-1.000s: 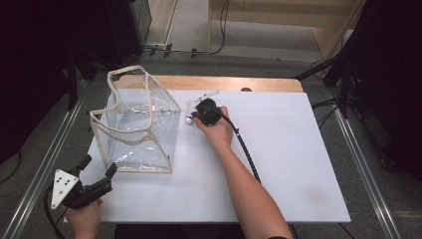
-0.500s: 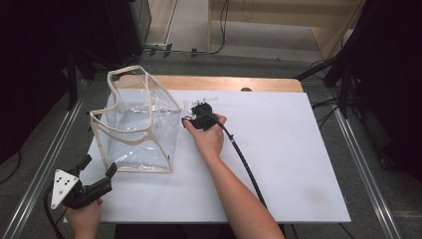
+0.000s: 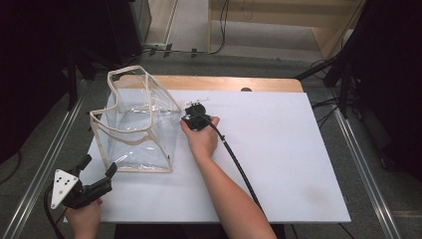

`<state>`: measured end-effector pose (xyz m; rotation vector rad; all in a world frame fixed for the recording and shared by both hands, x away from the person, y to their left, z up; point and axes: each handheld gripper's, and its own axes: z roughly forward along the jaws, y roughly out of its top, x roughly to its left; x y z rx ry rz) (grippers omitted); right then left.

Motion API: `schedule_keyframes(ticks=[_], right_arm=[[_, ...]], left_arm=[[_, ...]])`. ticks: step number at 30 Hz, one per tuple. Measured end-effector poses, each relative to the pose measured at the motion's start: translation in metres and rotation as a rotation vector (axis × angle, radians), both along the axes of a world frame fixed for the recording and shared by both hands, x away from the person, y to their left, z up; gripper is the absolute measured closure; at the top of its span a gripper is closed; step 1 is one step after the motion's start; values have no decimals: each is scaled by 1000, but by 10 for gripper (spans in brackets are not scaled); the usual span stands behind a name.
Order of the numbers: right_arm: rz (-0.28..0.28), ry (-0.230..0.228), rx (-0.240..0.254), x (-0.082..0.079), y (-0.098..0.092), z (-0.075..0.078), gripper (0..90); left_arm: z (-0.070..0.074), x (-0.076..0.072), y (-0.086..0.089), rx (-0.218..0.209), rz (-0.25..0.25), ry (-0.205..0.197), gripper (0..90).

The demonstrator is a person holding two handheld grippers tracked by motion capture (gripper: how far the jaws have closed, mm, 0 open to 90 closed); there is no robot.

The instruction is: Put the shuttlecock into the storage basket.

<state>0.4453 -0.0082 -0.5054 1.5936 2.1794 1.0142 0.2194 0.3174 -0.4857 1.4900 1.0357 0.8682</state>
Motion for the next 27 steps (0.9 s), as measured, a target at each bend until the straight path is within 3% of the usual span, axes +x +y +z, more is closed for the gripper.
schedule_keyframes(ticks=[6, 16, 27], right_arm=[[-5, -15, -26, -2, -2, 1, 614], [-6, -53, -8, -7, -15, 5, 630], [-4, -108, 6, -13, -26, 20, 630]], left_arm=[[0, 0, 1, -3, -1, 0, 137], [0, 0, 0, 1, 0, 0, 137], [0, 1, 0, 3, 0, 1, 137]])
